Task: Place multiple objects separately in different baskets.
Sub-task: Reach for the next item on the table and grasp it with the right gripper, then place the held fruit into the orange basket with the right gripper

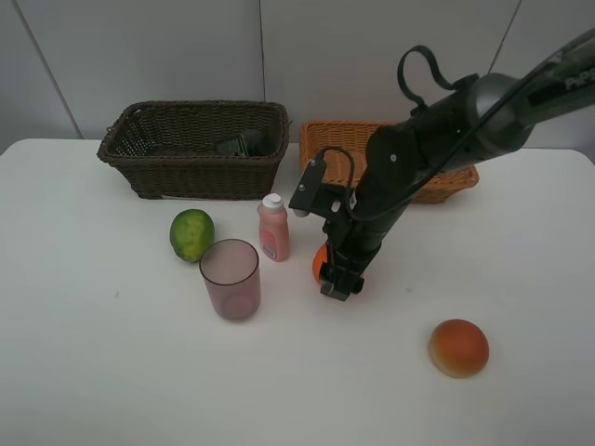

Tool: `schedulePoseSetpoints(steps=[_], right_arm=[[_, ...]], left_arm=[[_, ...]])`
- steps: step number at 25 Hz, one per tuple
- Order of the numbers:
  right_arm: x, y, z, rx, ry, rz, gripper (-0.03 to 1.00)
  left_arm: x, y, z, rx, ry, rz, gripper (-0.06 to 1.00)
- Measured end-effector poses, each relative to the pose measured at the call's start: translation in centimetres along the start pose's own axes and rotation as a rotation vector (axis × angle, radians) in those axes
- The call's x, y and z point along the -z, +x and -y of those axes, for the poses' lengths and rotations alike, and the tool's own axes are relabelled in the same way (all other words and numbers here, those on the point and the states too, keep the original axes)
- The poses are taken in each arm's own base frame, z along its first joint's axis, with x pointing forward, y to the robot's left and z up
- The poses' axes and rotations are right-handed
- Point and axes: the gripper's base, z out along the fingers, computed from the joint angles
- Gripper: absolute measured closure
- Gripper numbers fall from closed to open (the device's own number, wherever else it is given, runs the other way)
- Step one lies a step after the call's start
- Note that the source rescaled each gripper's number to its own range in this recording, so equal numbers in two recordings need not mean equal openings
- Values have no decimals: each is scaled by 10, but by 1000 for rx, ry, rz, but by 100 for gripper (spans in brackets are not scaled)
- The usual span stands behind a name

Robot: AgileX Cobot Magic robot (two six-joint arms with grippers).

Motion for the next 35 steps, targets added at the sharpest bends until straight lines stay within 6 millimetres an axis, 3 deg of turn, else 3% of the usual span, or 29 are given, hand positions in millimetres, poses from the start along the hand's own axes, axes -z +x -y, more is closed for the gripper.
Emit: schedulePoseSetpoints(steps=[17,21,26,31,35], right_arm=[[6,0,0,-9,0,0,33],[32,-10,8,-115,9,13,33],[70,-31,26,-392,9,-5,33],[115,-40,66,-684,104,27,33],[144,-29,103,-879,202,71,33]], left_arm=[[0,0,0,0,0,0,-6],[0,0,0,0,0,0,-6],[0,0,0,0,0,0,-6],[0,0,0,0,0,0,-6],[0,0,0,0,0,0,-6]])
